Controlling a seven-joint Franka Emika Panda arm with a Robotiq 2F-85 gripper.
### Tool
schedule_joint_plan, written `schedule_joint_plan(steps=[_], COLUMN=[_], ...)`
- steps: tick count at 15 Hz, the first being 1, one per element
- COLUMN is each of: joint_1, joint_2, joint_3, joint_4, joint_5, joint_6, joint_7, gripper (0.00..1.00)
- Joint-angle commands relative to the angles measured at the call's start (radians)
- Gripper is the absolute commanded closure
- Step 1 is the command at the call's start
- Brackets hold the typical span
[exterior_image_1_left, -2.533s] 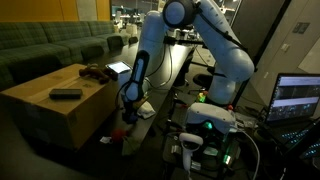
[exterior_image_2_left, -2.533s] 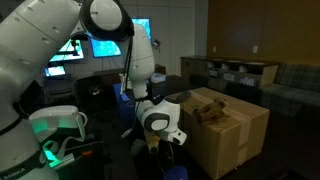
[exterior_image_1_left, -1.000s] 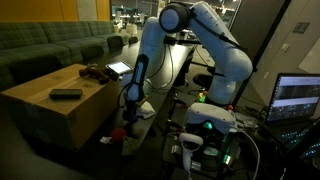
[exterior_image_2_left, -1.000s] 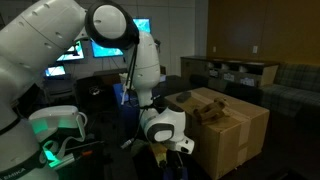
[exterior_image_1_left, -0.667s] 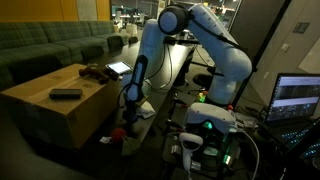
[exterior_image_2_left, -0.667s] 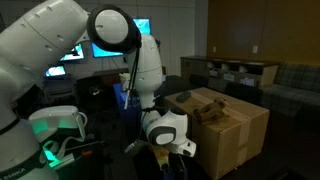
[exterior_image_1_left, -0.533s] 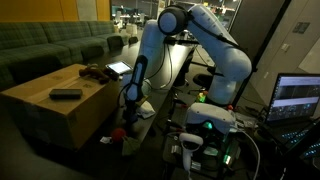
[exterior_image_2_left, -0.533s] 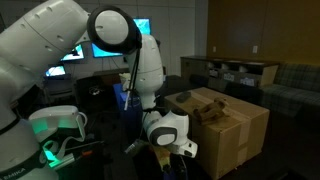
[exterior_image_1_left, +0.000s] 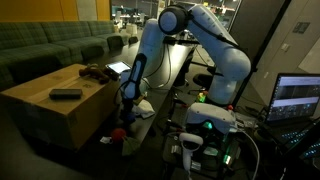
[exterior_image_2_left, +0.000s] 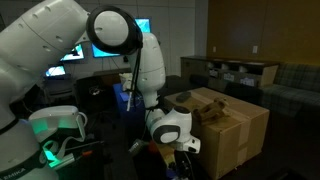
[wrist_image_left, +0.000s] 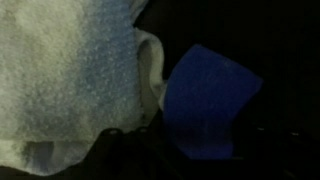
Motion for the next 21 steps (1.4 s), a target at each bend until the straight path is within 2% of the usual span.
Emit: schedule_joint_plan(steps=[1,3,5,6,8,12,13,16,21], joint_1=[-0.007,-0.007,0.012,0.029,0.057,0.105,0.082,0.076,0.117], joint_2=[-0.008,-0.019,-0.040,-0.055,-0.067,-0.119,-0.129,-0.210,-0.369], joint_3=[0.039,0.061,0.080,0.090,0.104,0.130,0.129,0.128,0.078], joint_4=[0.020,0.016,-0.003,-0.024,-0.043,-0.098,-0.075,-0.117,-0.162], joint_5=[-0.021,-0.024,-0.029,-0.033,-0.038,-0.036,-0.041,-0.039,-0.056], joint_6=[-0.024,-0.033,-0.024,-0.012,-0.002,-0.014,-0.064,-0.136,-0.268], joint_7=[-0.037,-0.053,-0.057,-0.053,-0.043,-0.034,-0.057,-0.067,-0.045], gripper=[0.66,0.74,0.92,0.94,0.88,0.89,0.90,0.93,0.93])
